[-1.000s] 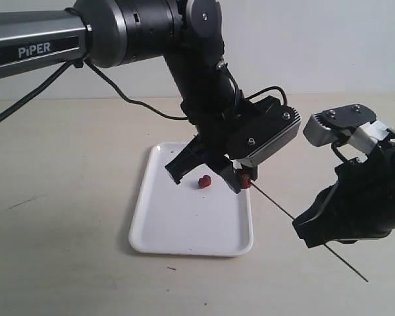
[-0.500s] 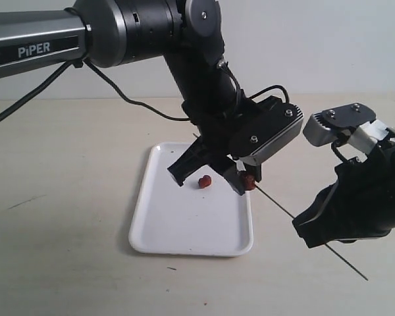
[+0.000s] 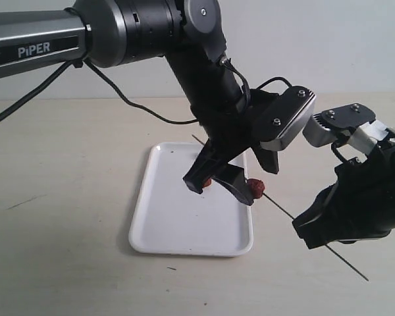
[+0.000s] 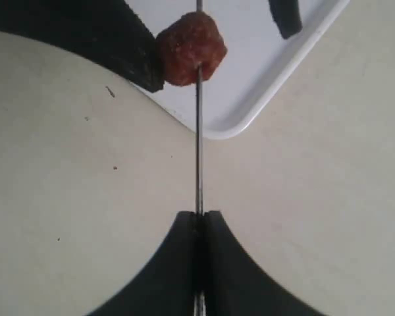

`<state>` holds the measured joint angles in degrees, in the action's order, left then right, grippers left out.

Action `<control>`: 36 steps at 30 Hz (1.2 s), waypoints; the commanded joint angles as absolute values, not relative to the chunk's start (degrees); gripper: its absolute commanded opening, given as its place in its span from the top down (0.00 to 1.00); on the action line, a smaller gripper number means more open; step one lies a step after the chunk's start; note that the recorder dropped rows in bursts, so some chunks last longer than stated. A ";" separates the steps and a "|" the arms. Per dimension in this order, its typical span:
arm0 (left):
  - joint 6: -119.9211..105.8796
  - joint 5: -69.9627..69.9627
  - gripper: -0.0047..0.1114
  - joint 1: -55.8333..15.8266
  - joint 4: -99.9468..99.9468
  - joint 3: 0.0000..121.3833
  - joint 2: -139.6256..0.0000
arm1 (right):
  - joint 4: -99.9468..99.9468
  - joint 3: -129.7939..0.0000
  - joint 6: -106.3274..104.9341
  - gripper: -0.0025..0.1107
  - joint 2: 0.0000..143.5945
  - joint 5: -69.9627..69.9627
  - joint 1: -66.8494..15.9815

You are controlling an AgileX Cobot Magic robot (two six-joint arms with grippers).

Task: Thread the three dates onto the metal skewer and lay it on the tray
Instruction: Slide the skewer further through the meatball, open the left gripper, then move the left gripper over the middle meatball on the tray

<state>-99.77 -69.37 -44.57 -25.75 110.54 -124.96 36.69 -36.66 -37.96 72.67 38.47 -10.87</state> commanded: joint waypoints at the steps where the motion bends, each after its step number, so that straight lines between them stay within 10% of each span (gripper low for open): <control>1: -97.29 -69.64 0.44 -44.56 -27.60 110.64 -124.04 | 37.12 -37.06 -37.95 0.98 72.77 36.85 -10.68; 22: -73.07 -65.67 0.44 -41.54 -17.68 110.64 -116.73 | 31.48 -37.06 -26.69 0.98 72.14 35.22 -10.68; 36: -16.99 -54.65 0.44 -34.44 -0.63 110.64 -108.46 | 13.24 -36.94 -11.47 0.98 66.10 43.21 -10.68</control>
